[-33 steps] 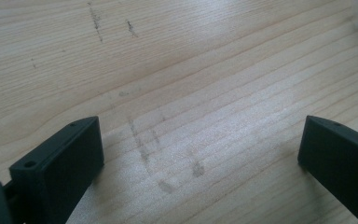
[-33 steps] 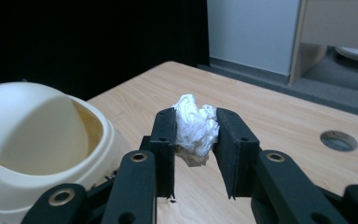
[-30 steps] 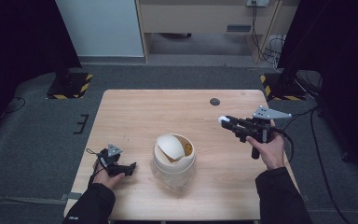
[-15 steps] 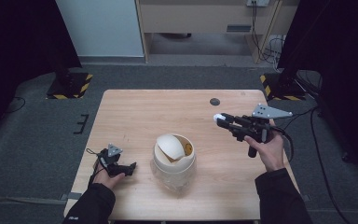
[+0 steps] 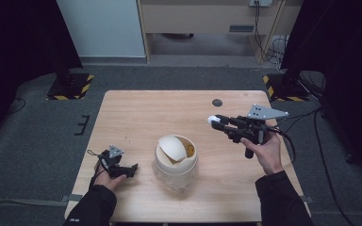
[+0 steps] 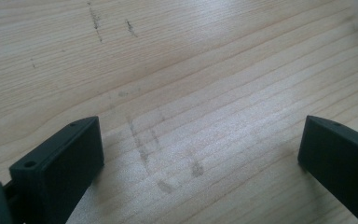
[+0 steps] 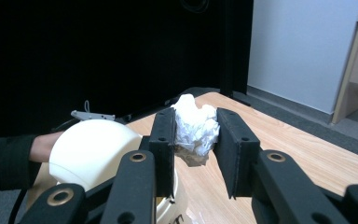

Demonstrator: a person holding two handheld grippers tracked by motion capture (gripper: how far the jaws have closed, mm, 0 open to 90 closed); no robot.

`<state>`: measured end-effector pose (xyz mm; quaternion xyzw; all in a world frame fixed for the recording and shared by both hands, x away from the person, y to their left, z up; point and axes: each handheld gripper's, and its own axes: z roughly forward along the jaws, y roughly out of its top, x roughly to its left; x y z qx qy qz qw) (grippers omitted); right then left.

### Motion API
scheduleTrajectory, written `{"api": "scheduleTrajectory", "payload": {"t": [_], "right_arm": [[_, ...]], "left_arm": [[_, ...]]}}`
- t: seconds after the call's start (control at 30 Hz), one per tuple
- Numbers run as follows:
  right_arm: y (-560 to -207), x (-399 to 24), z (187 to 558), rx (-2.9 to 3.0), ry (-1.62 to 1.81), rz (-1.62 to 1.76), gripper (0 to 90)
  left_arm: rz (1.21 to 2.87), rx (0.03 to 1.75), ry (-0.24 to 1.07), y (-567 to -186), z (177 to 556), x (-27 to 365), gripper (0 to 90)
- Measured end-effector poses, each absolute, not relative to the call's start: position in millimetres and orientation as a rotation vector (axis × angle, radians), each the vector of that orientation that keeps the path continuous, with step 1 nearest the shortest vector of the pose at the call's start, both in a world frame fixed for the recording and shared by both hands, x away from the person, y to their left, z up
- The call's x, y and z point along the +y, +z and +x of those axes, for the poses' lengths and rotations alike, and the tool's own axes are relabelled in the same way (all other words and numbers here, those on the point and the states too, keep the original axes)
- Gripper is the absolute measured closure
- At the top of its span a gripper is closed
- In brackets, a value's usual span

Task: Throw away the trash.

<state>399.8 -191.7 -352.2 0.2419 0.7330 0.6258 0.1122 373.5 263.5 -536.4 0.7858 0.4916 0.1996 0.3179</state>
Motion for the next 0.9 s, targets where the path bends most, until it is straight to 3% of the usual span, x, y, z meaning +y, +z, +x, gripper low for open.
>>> {"api": "scheduleTrajectory", "payload": {"t": [0.9], "right_arm": [[-383.5, -142.9, 403.7, 2.335, 1.812, 0.635, 68.6]], "left_arm": [[2.068, 1.293, 0.525, -536.4, 373.6, 263.6, 0.0]]}}
